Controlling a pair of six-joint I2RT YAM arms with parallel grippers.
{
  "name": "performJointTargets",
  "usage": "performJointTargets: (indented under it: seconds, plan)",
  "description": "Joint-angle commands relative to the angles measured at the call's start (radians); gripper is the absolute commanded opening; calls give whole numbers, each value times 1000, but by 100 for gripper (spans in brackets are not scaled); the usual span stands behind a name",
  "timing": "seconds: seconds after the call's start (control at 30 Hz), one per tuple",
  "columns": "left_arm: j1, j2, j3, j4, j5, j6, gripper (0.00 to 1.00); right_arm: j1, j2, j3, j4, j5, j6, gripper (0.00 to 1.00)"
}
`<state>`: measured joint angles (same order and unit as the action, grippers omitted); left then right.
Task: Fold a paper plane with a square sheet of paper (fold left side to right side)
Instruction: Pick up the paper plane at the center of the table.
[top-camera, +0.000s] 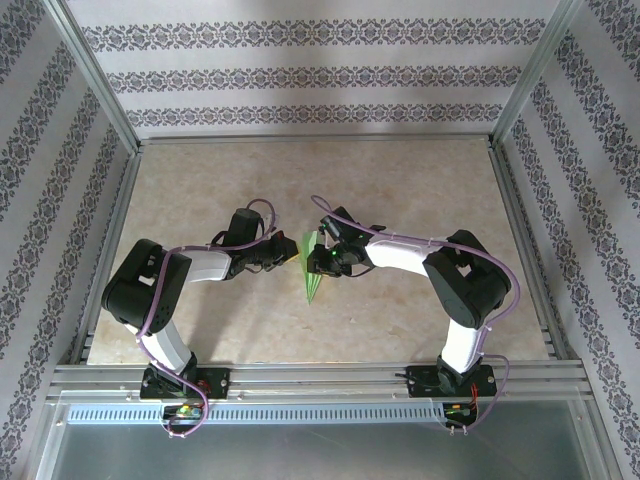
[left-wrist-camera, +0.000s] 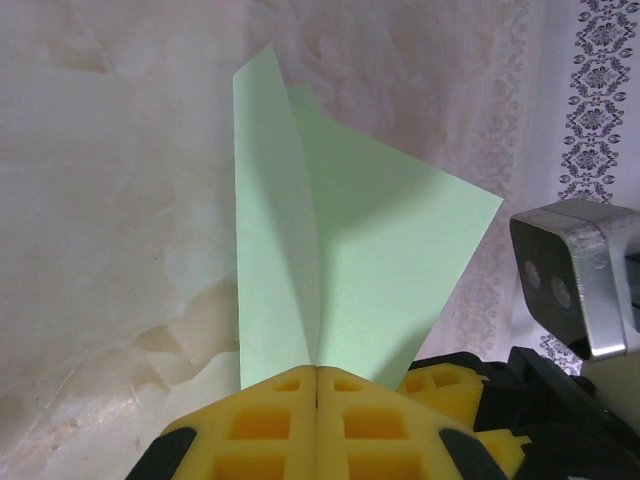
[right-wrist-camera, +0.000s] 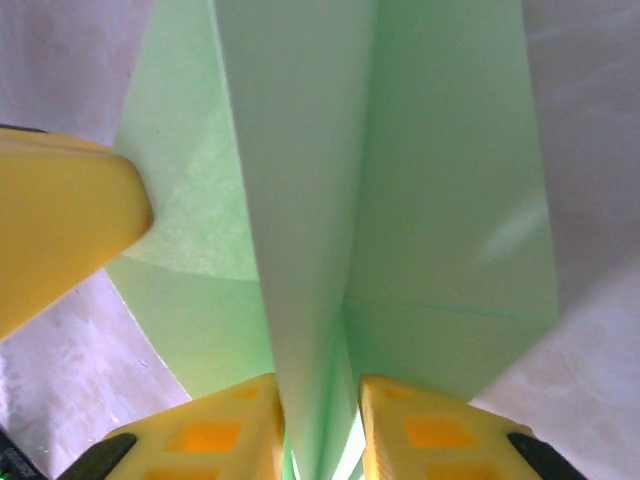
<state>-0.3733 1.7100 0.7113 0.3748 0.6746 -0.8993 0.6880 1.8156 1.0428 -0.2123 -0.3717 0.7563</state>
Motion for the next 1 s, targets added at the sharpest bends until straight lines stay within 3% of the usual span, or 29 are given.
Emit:
performJointTargets:
  seconds: [0.0, 0.43, 0.67, 0.8, 0.97]
  plan:
    - [-13, 8, 0, 9, -15, -7, 0, 18, 23, 31, -31, 22, -7, 24]
    - [-12, 6, -13, 12, -17, -7, 0, 46, 64, 61, -31, 28, 27, 21]
    - [-12, -14, -16, 9, -14, 3, 1, 58, 70, 71, -26, 35, 42, 12]
    - [-12, -71, -12, -37, -31, 36, 14, 49, 35, 79, -63, 67, 22, 4]
    - [7, -222, 6, -190, -93, 127, 37, 21, -9, 128, -176, 131, -43, 3]
